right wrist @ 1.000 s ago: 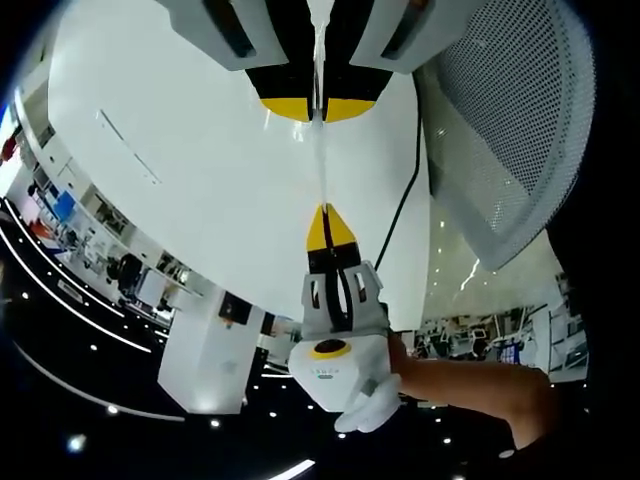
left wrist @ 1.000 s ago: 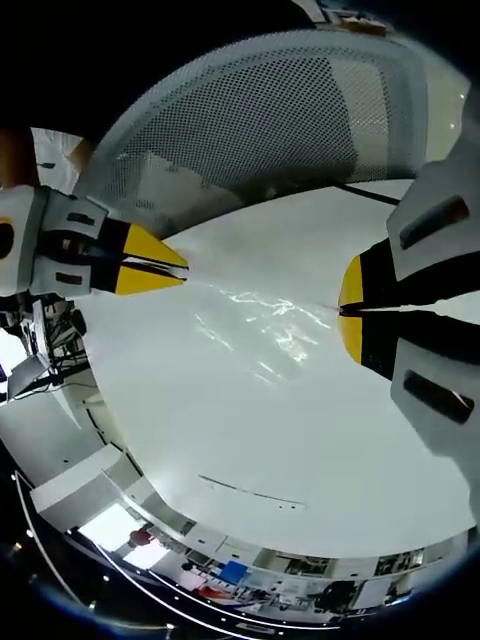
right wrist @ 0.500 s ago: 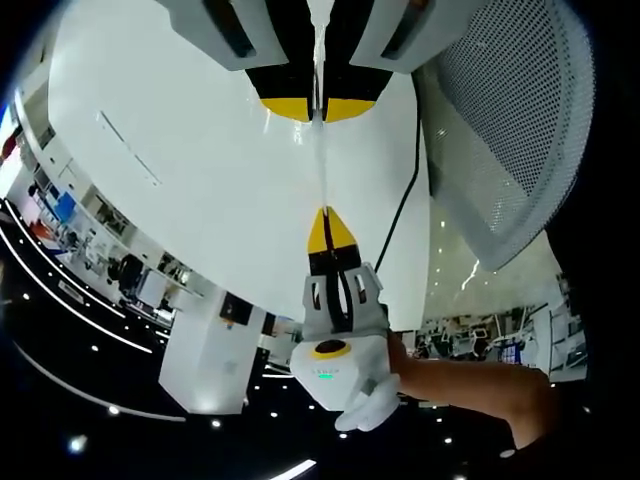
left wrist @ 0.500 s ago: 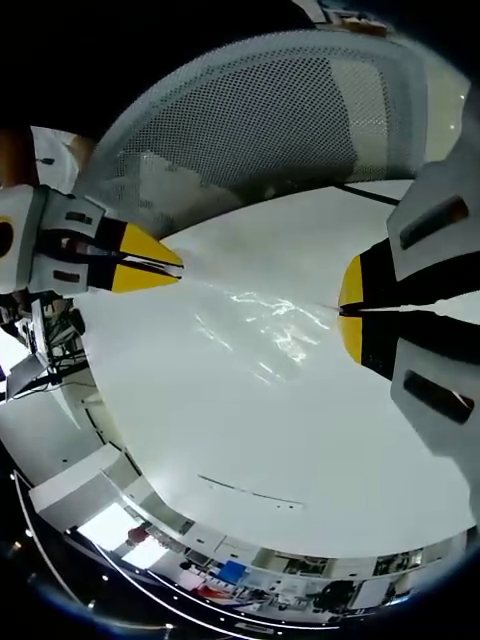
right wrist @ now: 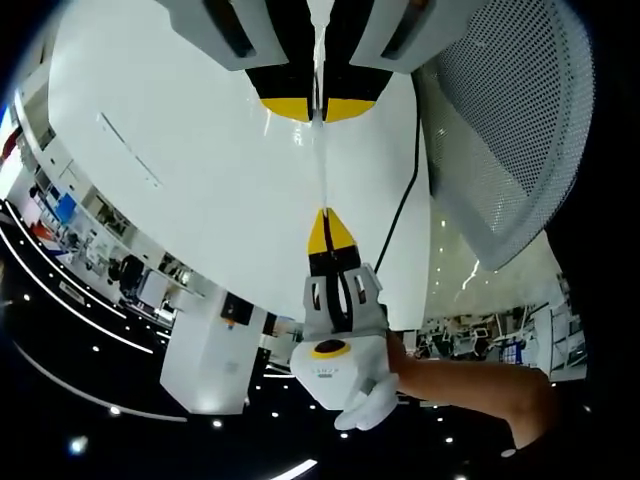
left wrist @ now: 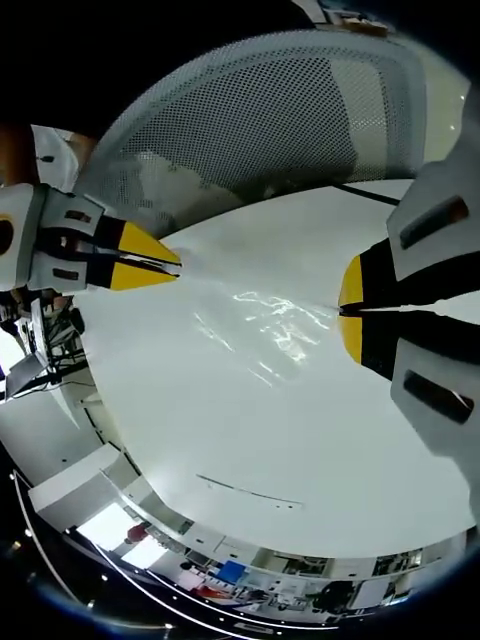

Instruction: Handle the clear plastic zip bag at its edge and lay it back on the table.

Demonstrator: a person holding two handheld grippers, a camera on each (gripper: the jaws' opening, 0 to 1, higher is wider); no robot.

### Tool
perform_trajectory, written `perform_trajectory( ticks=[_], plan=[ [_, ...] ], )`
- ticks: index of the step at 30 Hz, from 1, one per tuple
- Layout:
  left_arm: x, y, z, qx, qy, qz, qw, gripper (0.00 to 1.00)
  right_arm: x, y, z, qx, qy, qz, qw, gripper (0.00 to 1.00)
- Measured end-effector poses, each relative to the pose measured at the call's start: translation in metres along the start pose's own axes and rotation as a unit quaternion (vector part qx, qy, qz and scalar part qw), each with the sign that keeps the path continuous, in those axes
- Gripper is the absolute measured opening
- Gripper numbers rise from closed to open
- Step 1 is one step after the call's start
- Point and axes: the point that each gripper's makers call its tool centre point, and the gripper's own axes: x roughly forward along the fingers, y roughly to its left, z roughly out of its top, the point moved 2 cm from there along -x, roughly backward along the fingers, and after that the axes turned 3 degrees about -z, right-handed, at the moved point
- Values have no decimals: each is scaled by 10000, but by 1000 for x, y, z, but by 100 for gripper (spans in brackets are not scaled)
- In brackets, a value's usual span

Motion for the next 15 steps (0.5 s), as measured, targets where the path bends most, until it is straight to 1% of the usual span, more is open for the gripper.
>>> perform_trajectory(
  ticks=[15],
  plan=[
    [-1,0,0,-4,18,3,10000,0,-1,1,-1,22,-1,-9,10000,0]
  ],
)
